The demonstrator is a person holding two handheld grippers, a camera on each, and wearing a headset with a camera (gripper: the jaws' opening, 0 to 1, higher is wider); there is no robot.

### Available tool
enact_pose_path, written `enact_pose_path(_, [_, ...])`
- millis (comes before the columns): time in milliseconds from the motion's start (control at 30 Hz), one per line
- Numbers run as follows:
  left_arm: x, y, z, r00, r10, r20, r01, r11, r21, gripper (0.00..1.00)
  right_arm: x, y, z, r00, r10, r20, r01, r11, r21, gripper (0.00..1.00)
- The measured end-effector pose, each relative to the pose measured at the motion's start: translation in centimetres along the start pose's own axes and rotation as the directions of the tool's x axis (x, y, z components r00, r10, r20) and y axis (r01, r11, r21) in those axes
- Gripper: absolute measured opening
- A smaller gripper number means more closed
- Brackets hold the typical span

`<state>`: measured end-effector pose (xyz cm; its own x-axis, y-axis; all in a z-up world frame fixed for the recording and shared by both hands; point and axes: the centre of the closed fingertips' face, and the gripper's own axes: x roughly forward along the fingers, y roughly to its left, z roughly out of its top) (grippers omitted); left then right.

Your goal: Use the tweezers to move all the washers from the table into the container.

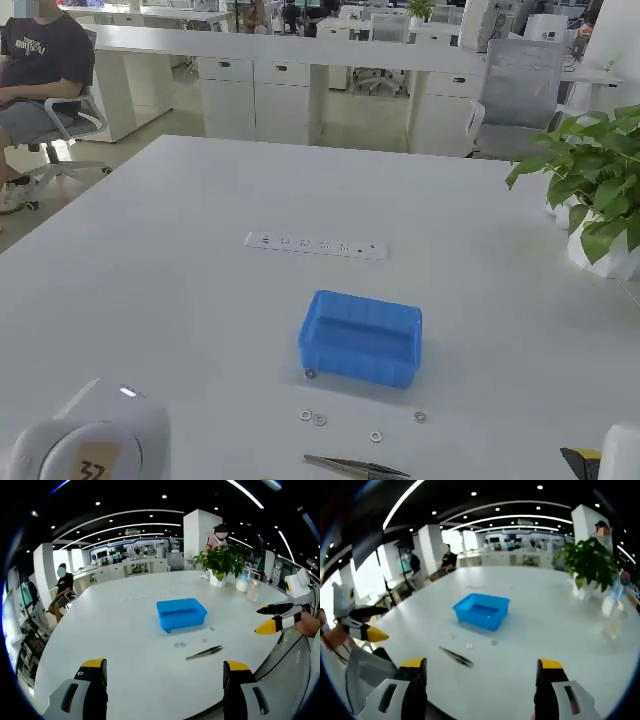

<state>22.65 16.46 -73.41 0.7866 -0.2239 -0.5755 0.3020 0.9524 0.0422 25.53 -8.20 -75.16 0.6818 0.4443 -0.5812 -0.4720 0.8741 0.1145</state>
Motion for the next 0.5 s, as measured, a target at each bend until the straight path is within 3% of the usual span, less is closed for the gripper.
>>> enact_pose_path(500, [-0.16,0.11,0.04,1.0,0.009,0.0,-0.009,1.0,0.001,0.99,0.01,0.12,0.18,1.0,0.007,0.004,-0.007,1.0,-0.015,0.9])
